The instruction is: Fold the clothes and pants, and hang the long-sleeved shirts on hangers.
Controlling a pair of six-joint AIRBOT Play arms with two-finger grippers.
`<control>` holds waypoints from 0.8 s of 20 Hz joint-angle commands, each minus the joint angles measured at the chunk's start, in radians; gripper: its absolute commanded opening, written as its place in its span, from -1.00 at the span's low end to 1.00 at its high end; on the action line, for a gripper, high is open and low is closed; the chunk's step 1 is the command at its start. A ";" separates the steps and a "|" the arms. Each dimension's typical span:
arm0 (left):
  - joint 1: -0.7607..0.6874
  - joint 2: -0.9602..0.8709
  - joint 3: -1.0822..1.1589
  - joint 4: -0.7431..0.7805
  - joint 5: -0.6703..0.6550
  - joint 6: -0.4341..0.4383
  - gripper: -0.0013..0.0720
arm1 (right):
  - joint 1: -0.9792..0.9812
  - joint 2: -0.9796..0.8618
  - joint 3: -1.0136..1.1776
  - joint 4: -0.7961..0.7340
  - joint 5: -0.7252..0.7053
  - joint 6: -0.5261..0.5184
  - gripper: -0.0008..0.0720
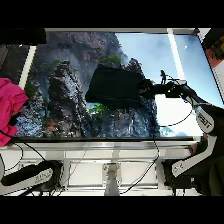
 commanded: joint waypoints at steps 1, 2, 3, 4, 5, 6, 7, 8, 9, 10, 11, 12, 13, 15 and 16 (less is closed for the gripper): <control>0.001 0.000 0.000 0.000 -0.001 0.002 -0.93 | 0.045 -0.074 0.049 0.001 0.047 0.018 0.88; 0.001 0.000 0.000 0.000 -0.002 0.002 -0.93 | 0.061 -0.078 0.054 -0.002 0.034 0.015 0.72; 0.001 0.000 0.000 0.000 -0.001 0.002 -0.93 | 0.071 -0.078 0.059 0.000 0.030 0.005 0.14; 0.001 0.000 0.000 0.000 -0.001 0.004 -0.93 | 0.074 -0.078 0.071 0.000 0.029 0.005 -0.40; 0.001 0.000 0.000 0.000 -0.001 0.004 -0.93 | 0.075 -0.078 0.084 0.001 0.029 0.006 -0.47; 0.001 0.000 0.000 0.000 -0.002 0.004 -0.93 | 0.074 -0.078 0.100 0.002 0.032 0.006 -0.47; 0.001 0.000 0.000 0.000 -0.002 0.004 -0.93 | 0.072 -0.078 0.114 0.001 0.033 0.006 -0.64; 0.001 0.000 0.000 0.000 -0.002 0.004 -0.93 | 0.072 -0.078 0.127 0.002 0.031 0.013 -0.86; 0.001 0.000 0.000 0.000 -0.004 0.004 -0.93 | 0.072 -0.077 0.134 0.003 0.029 0.024 -0.87; 0.001 0.000 0.000 0.000 -0.006 0.004 -0.93 | 0.068 -0.077 0.142 0.003 0.030 0.029 -0.87; 0.001 0.000 0.000 0.000 -0.008 0.004 -0.93 | 0.061 -0.075 0.143 0.003 0.030 0.035 -0.87; 0.001 0.000 0.000 0.000 -0.009 0.004 -0.93 | 0.049 -0.071 0.143 -0.012 0.027 0.060 -0.88; 0.001 0.000 0.000 0.000 -0.009 0.004 -0.93 | 0.032 -0.067 0.143 -0.047 0.029 0.095 -0.88; 0.001 0.000 0.000 0.000 -0.008 0.004 -0.93 | -0.022 -0.063 0.143 -0.191 0.051 0.218 -0.88; 0.001 0.000 0.000 0.000 -0.009 0.004 -0.93 | -0.055 -0.061 0.143 -0.245 0.081 0.246 -0.88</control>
